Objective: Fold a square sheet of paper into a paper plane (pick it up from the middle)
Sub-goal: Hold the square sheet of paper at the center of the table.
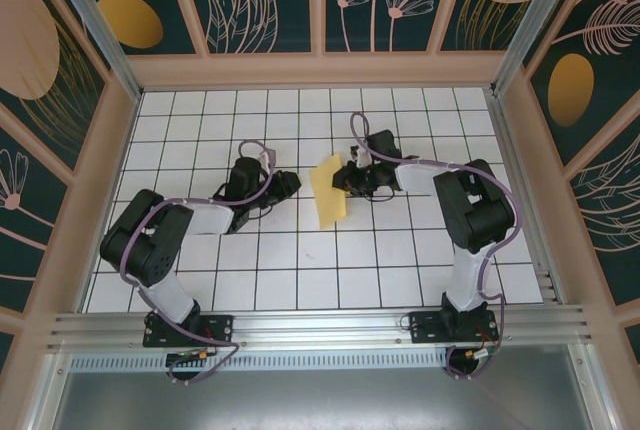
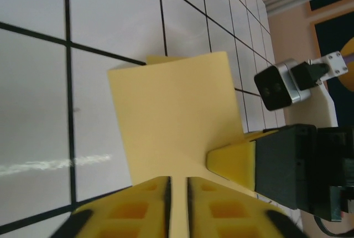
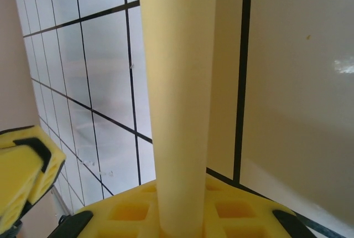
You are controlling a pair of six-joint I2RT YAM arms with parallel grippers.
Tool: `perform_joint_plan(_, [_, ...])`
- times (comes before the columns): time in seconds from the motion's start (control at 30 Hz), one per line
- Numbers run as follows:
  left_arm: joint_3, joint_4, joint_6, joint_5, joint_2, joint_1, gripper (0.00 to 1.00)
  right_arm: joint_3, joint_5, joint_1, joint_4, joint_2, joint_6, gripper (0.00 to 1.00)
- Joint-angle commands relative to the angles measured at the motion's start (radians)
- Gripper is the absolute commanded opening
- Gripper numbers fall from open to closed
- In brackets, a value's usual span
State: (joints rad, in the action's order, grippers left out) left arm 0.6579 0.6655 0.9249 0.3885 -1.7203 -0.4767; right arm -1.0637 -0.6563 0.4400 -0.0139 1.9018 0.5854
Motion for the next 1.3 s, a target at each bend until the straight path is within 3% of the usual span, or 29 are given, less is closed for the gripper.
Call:
perform_joint_plan(0.0, [0.063,0.069,0.032,0.037,-0.085,-0.035,0.1,0.016,-0.056,-0.003,0.001,0.019,-0.02,0.17])
perform_joint_plan(0.37, [0.185,-0.081,0.004,-0.014,-0.21,-0.08,0.0,0.013,-0.094,0.002,-0.065,0.044,-0.076,0.18])
perform_joint_plan(0.8, [0.272,-0.283,-0.019,-0.057,-0.297,-0.083,0.0,-0.007,-0.047,0.008,-0.114,0.043,-0.089,0.2])
perform_joint_plan(0.97, [0.296,-0.345,-0.033,-0.071,-0.318,-0.085,0.0,-0.016,-0.002,0.016,-0.155,-0.014,-0.112,0.3])
perform_joint_plan(1.27, [0.307,-0.35,-0.036,-0.057,-0.334,-0.085,0.0,-0.001,0.262,0.024,-0.219,-0.145,-0.166,0.6])
